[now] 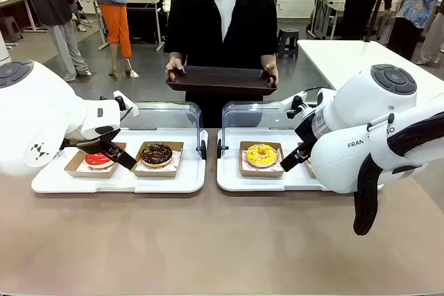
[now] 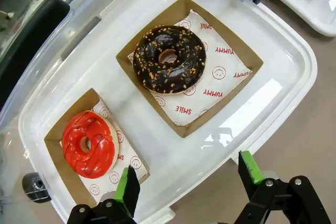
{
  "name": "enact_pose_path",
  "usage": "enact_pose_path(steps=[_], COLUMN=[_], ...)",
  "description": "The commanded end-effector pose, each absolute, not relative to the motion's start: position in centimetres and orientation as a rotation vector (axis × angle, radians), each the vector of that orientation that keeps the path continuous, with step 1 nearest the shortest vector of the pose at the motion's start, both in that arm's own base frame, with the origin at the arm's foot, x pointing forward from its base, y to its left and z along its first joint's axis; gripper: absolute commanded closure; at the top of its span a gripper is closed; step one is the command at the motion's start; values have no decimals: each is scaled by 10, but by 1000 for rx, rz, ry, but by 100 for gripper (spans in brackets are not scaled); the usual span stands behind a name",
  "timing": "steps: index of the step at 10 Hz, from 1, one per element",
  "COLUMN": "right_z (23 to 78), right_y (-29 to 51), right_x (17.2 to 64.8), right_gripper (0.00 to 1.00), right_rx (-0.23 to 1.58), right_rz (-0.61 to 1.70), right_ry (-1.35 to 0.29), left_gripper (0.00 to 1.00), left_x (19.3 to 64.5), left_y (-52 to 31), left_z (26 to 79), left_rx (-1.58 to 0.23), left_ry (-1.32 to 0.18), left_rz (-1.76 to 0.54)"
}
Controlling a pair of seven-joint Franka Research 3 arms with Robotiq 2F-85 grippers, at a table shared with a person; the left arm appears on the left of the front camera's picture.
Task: Provide the desired donut to the person.
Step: Pick up and lift the Paper togo box containing the Donut pointed at by the person.
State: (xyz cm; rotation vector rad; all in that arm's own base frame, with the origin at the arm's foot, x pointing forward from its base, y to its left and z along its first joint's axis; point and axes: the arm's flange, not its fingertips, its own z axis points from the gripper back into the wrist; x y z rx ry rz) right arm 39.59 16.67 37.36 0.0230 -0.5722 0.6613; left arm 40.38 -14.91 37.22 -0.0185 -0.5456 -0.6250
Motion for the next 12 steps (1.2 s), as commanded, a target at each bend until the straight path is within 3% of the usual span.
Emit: enact_pose_path(steps=[1, 7, 12], right_z=[374, 374, 471], right_y=[167, 167, 130], right_x=[396, 396, 299], right_gripper=[0, 0, 0], right_rx=[23, 23, -42], right_rz=[662, 661, 662], right_ry=[-572, -572, -534], left_gripper=[0, 0, 0], left_x=[404, 404, 331], left_y=[-149, -149, -94], left_z=[372, 372, 476], left_rx=[-19, -19, -42], left_ry=[-546, -546, -529], left_rz=[-625, -625, -696])
